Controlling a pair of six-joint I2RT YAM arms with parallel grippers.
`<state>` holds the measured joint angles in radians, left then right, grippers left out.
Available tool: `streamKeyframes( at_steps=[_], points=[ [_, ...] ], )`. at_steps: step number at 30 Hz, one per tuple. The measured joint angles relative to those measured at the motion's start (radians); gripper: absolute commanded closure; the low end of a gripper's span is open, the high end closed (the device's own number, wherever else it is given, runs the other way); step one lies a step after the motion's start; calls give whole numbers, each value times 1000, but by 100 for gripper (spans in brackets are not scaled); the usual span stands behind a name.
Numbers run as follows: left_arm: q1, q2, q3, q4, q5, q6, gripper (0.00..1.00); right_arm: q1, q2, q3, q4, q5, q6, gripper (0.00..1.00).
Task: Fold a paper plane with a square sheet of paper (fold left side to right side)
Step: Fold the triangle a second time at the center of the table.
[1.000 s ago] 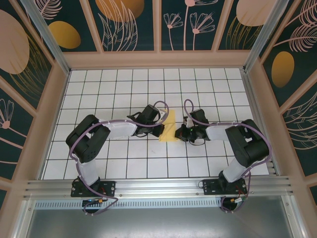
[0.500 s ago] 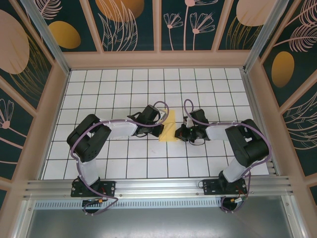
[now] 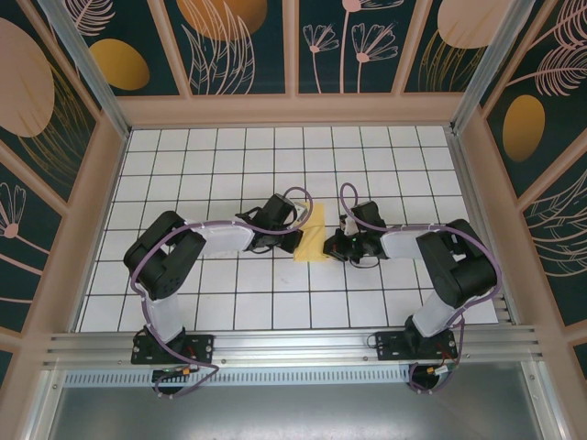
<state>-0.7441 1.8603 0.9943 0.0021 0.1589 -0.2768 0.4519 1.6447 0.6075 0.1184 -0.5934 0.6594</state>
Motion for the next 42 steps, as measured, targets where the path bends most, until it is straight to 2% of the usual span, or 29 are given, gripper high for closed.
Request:
streamKeyframes(
  at_steps=[26, 42],
  points=[
    [0, 0, 0, -5, -14, 0, 100, 0, 2, 2, 0, -2, -7, 97],
    [3, 10, 0, 0, -6, 0, 100, -2, -16, 14, -44, 8, -22, 93]
  ],
)
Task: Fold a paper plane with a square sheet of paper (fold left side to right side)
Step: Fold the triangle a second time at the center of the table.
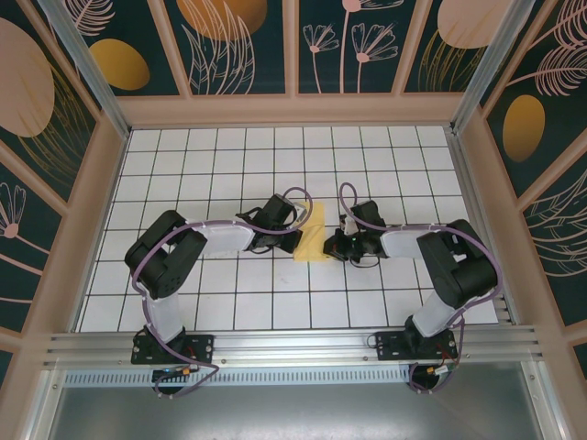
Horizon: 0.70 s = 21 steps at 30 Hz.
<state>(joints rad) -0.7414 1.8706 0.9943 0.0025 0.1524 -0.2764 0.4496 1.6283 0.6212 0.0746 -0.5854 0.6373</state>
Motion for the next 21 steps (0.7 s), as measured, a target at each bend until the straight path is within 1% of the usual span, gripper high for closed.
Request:
streamKeyframes(
  at_steps=[3, 6, 8, 11, 15, 21],
  points=[
    [0, 2, 0, 5, 3, 0, 100, -19, -40, 0, -36, 2, -3, 94],
    [1, 4, 0, 11, 6, 0, 100, -53, -99, 8, -35, 0, 5, 96],
    [1, 5, 0, 13, 8, 0, 100, -59, -105, 30, -22, -3, 23, 97],
    [1, 5, 0, 14, 9, 0, 100, -47, -80, 87, 2, -10, 44, 97],
    [1, 6, 0, 17, 14, 0, 100, -18, -1, 163, 49, -14, 70, 98],
    [3, 6, 0, 17, 20, 0, 100, 24, 93, 199, 65, -14, 87, 98]
  ],
)
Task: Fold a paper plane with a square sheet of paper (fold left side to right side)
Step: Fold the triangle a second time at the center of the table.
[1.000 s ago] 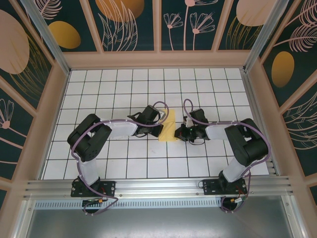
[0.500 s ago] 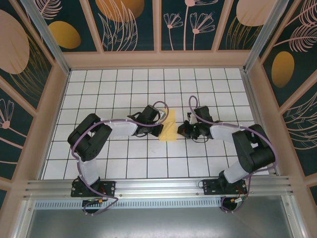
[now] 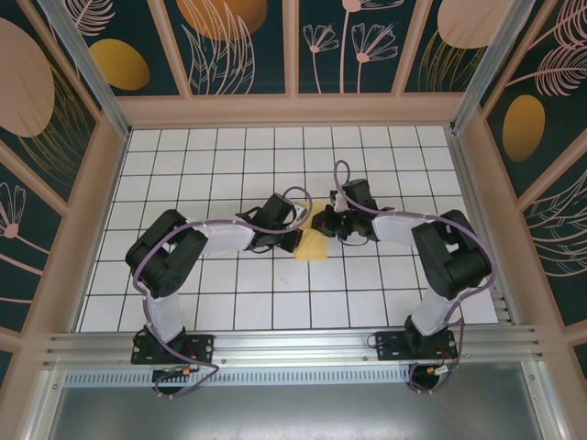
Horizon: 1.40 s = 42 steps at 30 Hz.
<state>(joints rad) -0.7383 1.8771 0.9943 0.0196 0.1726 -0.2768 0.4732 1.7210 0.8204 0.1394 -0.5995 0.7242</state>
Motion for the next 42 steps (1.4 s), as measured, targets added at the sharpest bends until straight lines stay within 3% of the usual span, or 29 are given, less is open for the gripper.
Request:
streamKeyframes(
  at_steps=[9, 33, 42],
  points=[
    [0, 2, 0, 3, 0, 0, 100, 13, 87, 10, 0, 0, -4, 98],
    [0, 2, 3, -2, -17, 0, 100, 13, 104, 24, -50, 49, -42, 98],
    [-1, -64, 23, -81, -68, -2, 71, 13, 105, 21, -42, 49, -42, 98]
  ],
)
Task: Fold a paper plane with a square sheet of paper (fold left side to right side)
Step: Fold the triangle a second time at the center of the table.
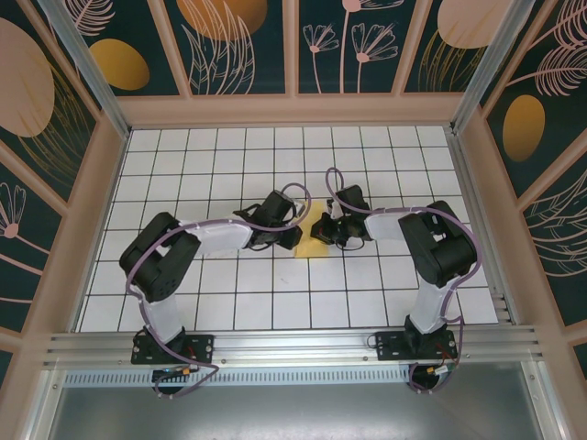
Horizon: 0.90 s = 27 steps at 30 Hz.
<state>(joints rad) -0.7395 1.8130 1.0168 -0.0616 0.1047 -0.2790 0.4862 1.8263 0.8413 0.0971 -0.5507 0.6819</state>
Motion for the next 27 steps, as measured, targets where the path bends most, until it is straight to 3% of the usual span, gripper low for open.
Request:
streamKeyframes(
  at_steps=[4, 10, 17, 27],
  points=[
    [2, -119, -5, -18, 1, -7, 70, 0, 0, 0, 0, 0, 0, 98],
    [-4, -260, -126, 85, 159, -70, 70, 0, 0, 0, 0, 0, 0, 98],
    [-37, -158, -152, 164, 304, -137, 70, 0, 0, 0, 0, 0, -3, 98],
    [-40, -7, -94, 169, 303, -143, 70, -1, 0, 0, 0, -1, -3, 98]
  ],
)
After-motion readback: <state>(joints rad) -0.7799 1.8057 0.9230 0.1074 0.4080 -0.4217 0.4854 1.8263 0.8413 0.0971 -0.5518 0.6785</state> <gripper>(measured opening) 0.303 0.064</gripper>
